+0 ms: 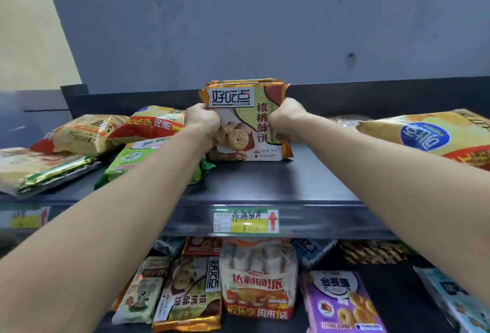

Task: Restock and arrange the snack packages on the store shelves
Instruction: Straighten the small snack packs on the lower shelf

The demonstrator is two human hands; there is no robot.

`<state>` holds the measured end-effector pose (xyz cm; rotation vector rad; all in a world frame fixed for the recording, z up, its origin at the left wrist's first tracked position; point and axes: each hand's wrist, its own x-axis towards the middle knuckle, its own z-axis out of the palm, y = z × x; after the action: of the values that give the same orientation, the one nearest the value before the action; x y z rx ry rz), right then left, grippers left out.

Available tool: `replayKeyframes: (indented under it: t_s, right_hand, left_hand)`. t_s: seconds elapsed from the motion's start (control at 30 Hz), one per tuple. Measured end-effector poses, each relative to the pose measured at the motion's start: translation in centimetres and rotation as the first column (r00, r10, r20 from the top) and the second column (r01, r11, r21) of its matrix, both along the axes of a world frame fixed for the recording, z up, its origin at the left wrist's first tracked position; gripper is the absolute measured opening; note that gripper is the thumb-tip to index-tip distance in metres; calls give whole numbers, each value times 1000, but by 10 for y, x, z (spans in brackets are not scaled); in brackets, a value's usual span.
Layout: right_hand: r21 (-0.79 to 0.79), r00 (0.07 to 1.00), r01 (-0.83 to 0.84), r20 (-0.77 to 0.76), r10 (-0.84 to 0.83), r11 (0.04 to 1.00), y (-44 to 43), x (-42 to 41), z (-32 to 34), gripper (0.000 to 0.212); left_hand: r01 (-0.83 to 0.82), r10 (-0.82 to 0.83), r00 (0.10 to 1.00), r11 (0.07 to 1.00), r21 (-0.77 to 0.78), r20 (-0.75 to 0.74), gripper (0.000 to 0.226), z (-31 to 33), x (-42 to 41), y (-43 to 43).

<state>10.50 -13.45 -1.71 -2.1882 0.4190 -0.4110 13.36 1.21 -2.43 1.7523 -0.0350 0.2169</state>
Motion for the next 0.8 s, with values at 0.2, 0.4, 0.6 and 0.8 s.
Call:
replayKeyframes:
  t_s: [0.2, 0.4, 0.6, 0.8]
  right_hand:
    - [65, 999, 17, 31, -19, 998, 4, 16, -4, 17]
    - [-2, 998, 39, 38, -39, 999, 8, 4, -5, 46]
    - [-139, 991, 2, 131, 17, 990, 17, -47, 0, 39]
    - [-286, 965, -96, 208, 160, 953, 35, -137, -15, 41]
  left_hand:
    - [17, -17, 1000, 1000, -14, -3, 43, -3, 19, 0]
    - [152, -151, 988, 988, 38, -38, 53, -1, 12, 9]
    - [222, -221, 975, 975, 28, -25, 40, 11, -28, 22]
    - [193, -205, 967, 977, 87, 150, 35, 6, -84, 23]
